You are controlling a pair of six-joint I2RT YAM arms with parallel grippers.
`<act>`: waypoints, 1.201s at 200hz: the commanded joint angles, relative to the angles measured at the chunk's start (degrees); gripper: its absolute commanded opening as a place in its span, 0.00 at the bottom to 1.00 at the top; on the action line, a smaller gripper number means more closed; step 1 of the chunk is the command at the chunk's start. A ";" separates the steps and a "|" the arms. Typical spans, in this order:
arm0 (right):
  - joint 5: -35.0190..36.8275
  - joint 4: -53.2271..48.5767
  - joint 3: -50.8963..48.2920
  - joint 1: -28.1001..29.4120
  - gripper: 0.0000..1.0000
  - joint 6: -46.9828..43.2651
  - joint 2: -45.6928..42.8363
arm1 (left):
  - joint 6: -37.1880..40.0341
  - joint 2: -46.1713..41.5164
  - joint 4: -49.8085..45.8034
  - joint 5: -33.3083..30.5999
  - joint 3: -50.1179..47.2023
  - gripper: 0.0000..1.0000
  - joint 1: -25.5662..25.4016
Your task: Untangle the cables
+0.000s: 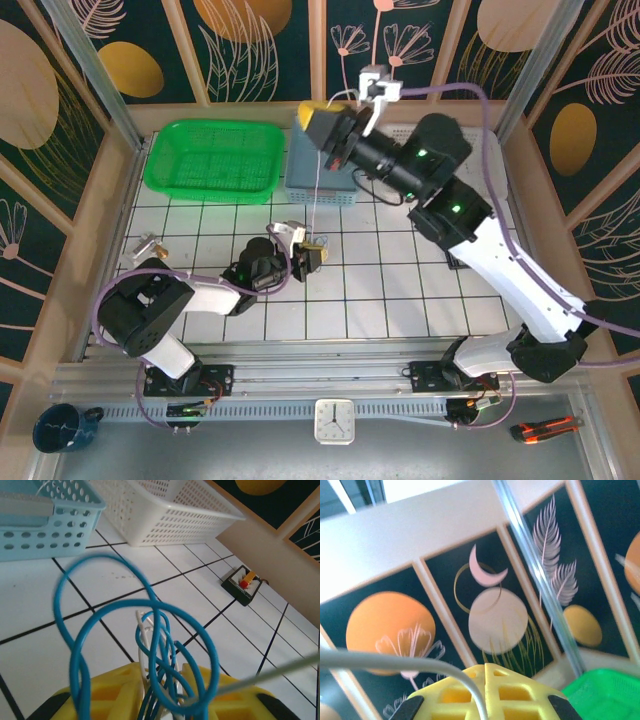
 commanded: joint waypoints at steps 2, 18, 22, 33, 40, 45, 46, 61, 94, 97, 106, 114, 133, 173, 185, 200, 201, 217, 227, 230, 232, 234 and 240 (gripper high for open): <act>-2.05 7.13 4.35 -3.40 0.00 1.81 -1.68 | -0.90 -0.10 1.24 0.06 -2.21 0.26 -0.32; -2.91 9.26 4.80 -6.27 0.00 3.98 -2.30 | -1.09 -0.27 1.50 -0.20 -3.08 0.26 -0.33; -2.87 9.52 4.88 -6.84 0.00 4.33 -2.41 | -1.15 -0.23 1.55 -0.22 -3.34 0.26 -0.31; -2.90 10.14 5.12 -8.28 0.00 5.14 -2.70 | -1.31 -0.27 1.64 -0.22 -3.79 0.26 -0.33; -2.93 10.65 5.16 -9.18 0.00 5.60 -2.81 | -1.34 -0.27 1.77 -0.29 -3.98 0.26 -0.33; -3.01 10.92 5.30 -9.67 0.00 5.90 -2.86 | -1.36 -0.27 1.73 -0.26 -4.05 0.26 -0.26; -3.02 10.96 5.33 -9.78 0.00 5.96 -2.87 | -1.36 -0.27 1.75 -0.28 -4.08 0.26 -0.30; -2.93 11.39 6.50 -11.30 0.00 6.36 -2.88 | -1.42 0.05 1.83 -0.31 -4.29 0.25 -0.34; -3.54 10.56 13.28 -15.14 0.00 7.27 -1.12 | -1.71 0.61 1.82 -0.13 -4.70 0.13 -0.26; -3.59 10.21 14.13 -15.44 0.00 7.33 -0.86 | -1.71 0.63 1.80 -0.13 -4.75 0.12 -0.27; -3.72 9.51 16.54 -15.63 0.00 7.27 -0.03 | -1.71 0.56 1.77 -0.28 -4.90 0.09 -0.32; -3.96 8.80 18.48 -15.65 0.00 7.25 0.68 | -1.71 0.47 1.77 -0.31 -4.99 0.04 -0.30; -4.64 7.02 21.98 -17.49 0.00 7.25 2.38 | -1.80 0.34 1.61 -0.60 -5.17 0.00 -0.31; -5.64 6.95 23.48 -22.30 0.00 10.28 4.14 | -1.37 0.26 0.20 -0.66 -5.15 0.00 -0.30; -6.87 6.59 26.42 -24.53 0.00 11.96 5.46 | -1.28 0.17 -0.31 -0.92 -5.34 0.00 -0.29; -7.79 5.69 30.94 -26.71 0.00 13.14 7.29 | -1.00 -0.04 -0.48 -1.48 -5.77 0.00 -0.29; -7.87 5.57 31.25 -26.87 0.00 13.23 7.39 | -1.05 -0.07 -0.50 -1.55 -5.82 0.00 -0.32; -8.55 4.51 36.27 -29.23 0.00 14.46 9.32 | -0.83 -0.10 -0.51 -1.95 -6.18 0.00 -0.28; -8.98 4.46 38.66 -31.08 0.00 15.50 10.12 | -0.70 -0.02 -0.68 -2.05 -6.39 0.00 -0.34; -9.07 4.61 39.12 -31.68 0.00 15.99 10.35 | -0.66 -0.01 -0.75 -2.06 -6.35 0.00 -0.31; -9.13 4.71 39.36 -32.10 0.00 16.29 10.45 | -0.65 -0.01 -0.77 -2.13 -6.39 0.00 -0.31; -9.16 4.85 39.57 -32.47 0.00 16.65 10.52 | -0.65 -0.01 -0.82 -2.10 -6.40 0.00 -0.33; -9.46 5.29 40.00 -33.93 0.00 17.58 10.65 | -0.61 0.08 -0.78 -2.23 -6.62 0.00 -0.31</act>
